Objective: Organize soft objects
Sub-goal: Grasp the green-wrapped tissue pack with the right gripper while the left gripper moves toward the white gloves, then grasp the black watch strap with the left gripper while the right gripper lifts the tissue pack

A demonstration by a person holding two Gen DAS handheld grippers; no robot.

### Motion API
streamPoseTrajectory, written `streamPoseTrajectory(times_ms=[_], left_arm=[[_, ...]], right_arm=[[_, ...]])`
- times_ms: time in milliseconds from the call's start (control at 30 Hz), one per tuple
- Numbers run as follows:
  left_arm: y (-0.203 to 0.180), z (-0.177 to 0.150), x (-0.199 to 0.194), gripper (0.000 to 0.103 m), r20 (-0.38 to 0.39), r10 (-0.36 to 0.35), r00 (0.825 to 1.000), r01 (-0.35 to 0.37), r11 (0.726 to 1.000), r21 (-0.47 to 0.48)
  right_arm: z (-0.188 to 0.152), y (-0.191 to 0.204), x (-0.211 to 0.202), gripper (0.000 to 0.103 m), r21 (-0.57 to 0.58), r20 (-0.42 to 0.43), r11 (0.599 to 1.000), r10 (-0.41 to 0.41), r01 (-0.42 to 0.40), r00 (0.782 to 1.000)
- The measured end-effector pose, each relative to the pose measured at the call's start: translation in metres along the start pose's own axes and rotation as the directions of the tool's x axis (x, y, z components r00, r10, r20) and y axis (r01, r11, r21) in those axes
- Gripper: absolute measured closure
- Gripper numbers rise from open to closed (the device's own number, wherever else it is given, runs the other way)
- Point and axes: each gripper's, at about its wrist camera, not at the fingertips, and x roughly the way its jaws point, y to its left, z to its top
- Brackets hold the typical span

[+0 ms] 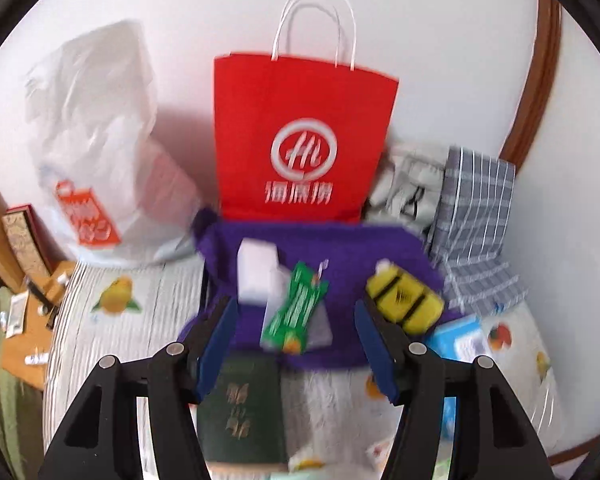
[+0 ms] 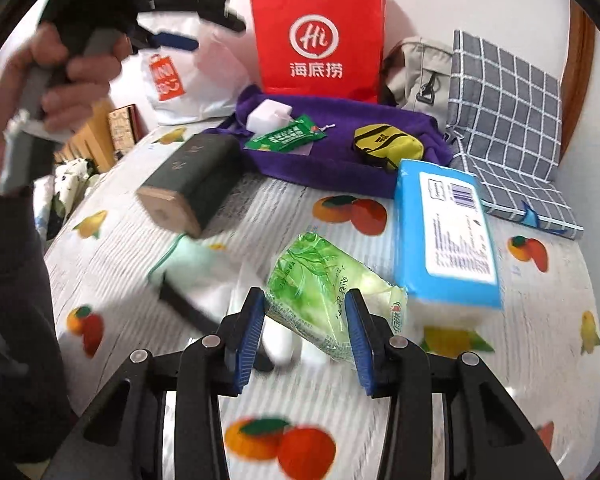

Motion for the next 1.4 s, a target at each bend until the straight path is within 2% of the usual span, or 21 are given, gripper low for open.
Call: streamPoseTrajectory(times_ms=[233,333,433,633,700,767,867,900,967,1133,1333,1400], left_arm=[[0.024,-0.091,-0.013,0.044,-0.123,-0.024,0.992,0.020,0.999,-0.031],[0.024,-0.121,-0.012,0.044,-0.174,-0.032,0.984,0.027,0.999,-0.027],[0.019,-0.146,-0.011,0.044,-0.209,-0.031,0.977,0.028,0.999,-0.022],[0.003,-0.184,-0.007,0.044,-0.269,-0.054,0.962,0.061,0.998,0.020],[0.000,-0.192,-0.004,0.044,-0.296,-0.087,0.951,0.084,0.996,-0.023],[-0.003,-0.200,0.001,0.044,-0.326,-0.174,0.929,0.157,0.985,-0.078],[-0.006,-0.208,0.011,0.044,-0.345,-0.246,0.906,0.193,0.965,-0.179],[-0.007,-0.210,0.014,0.044,-0.345,-0.253,0.904,0.192,0.961,-0.201],[-0.009,-0.209,0.018,0.044,-0.309,-0.252,0.917,0.181,0.953,-0.241],[-0.021,-0.199,0.032,0.044,-0.288,-0.260,0.922,0.177,0.943,-0.283],[-0.038,-0.188,0.047,0.044,-0.280,-0.197,0.939,0.133,0.964,-0.231],[-0.042,-0.185,0.050,0.047,-0.275,-0.174,0.946,0.118,0.971,-0.206]], right_arm=[[-0.036,-0.016,-0.022,0.062,0.043,-0.002,0.999,-0.023,0.023,1.000],[-0.051,-0.031,-0.021,0.062,0.089,-0.022,0.994,-0.061,0.063,0.998],[-0.064,-0.044,-0.014,0.062,0.118,-0.058,0.985,-0.123,0.129,0.991],[-0.078,-0.053,-0.005,0.062,0.148,-0.079,0.982,-0.103,0.114,0.992],[-0.078,-0.052,-0.003,0.062,0.147,-0.075,0.983,-0.099,0.109,0.992],[-0.078,-0.051,-0.003,0.062,0.145,-0.069,0.984,-0.091,0.100,0.993],[-0.079,-0.051,-0.002,0.062,0.142,-0.065,0.986,-0.080,0.089,0.995],[-0.079,-0.051,-0.002,0.062,0.143,-0.064,0.986,-0.079,0.087,0.995],[-0.080,-0.052,-0.002,0.062,0.148,-0.060,0.986,-0.072,0.081,0.996],[-0.081,-0.055,-0.005,0.061,0.165,-0.051,0.984,-0.064,0.071,0.997],[-0.081,-0.057,-0.002,0.061,0.165,-0.052,0.984,-0.064,0.072,0.997],[-0.081,-0.058,-0.002,0.061,0.166,-0.051,0.984,-0.063,0.071,0.997]])
